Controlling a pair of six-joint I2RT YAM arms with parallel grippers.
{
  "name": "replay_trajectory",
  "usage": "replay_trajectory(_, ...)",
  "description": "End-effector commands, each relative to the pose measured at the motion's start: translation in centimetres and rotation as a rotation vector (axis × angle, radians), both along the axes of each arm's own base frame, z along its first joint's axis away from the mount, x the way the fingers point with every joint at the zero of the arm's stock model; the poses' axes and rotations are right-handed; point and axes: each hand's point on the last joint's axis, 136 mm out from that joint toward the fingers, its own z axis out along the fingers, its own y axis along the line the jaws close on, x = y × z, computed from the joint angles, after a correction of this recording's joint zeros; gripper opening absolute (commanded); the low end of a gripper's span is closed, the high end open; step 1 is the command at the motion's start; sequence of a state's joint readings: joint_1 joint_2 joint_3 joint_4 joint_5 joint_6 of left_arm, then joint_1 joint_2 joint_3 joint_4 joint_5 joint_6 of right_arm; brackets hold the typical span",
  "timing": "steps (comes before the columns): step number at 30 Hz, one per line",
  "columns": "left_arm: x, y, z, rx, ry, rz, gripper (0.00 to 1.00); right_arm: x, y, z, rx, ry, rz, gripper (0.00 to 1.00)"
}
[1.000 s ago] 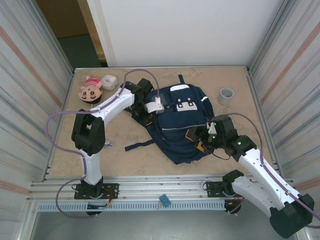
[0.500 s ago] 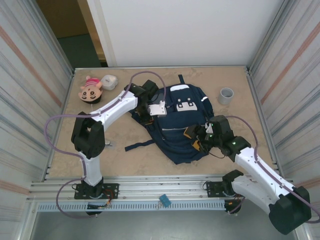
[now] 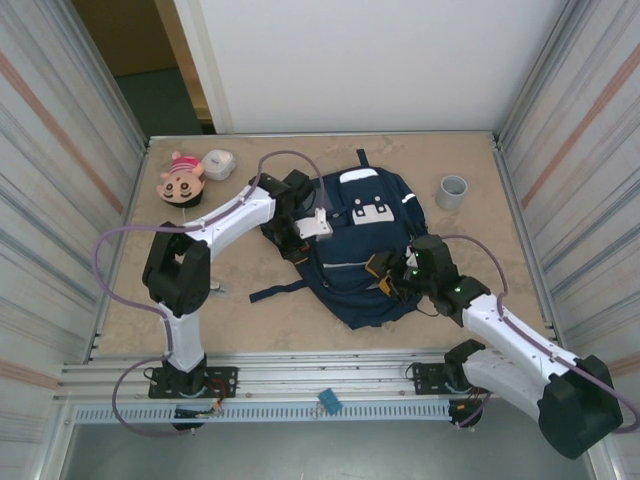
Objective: Pack the student bag
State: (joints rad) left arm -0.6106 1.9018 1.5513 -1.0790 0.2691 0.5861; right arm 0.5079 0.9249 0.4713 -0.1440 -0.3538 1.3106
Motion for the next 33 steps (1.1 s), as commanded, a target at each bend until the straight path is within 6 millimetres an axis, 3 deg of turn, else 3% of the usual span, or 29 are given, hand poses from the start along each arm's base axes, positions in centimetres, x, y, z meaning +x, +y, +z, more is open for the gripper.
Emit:
replay_trajectory(1,-3.1,-0.3,-0.1,-0.037,0.143,0.050,0.00,0.8,0.3,0.1,0.006,-0.029,-0.026,0.54)
replay_trajectory(6,-4.9,-1.7,0.5,-0.161,0.201,0.058,0.00,1.1,0.5,0.0,0.004,-0.037,-0.030,0.54)
replay_trajectory(11,-6.8,-2.0,0.1,-0.171,0.253,0.034,0.00,1.8,1.4,1.2,0.021,-0.080,-0.019,0.54)
replay_trajectory(12,-7.1,-2.2,0.1,-0.177,0.261,0.029,0.00,1.9,1.5,0.5,0.010,-0.062,-0.016,0.54)
replay_trajectory(17,-8.5,-4.4,1.0,-0.257,0.299,0.008,0.00,2.6,2.1,0.9,0.015,-0.080,-0.012,0.54)
replay_trajectory(25,-8.6,-7.2,3.6,-0.437,0.270,0.034,0.00,3.5,2.4,2.2,0.003,-0.132,0.006,0.54)
replay_trajectory(27,-8.6,-7.5,4.0,-0.453,0.234,0.033,0.08,3.6,2.1,2.6,-0.001,-0.138,0.020,0.55)
replay_trajectory(30,-7.9,-6.2,3.8,-0.409,0.131,0.048,0.40,3.4,1.2,3.3,-0.022,-0.138,0.055,0.59)
replay_trajectory(33,-6.6,-4.3,4.3,-0.419,0.029,0.048,0.60,2.7,-0.8,3.8,-0.102,-0.139,0.084,0.69)
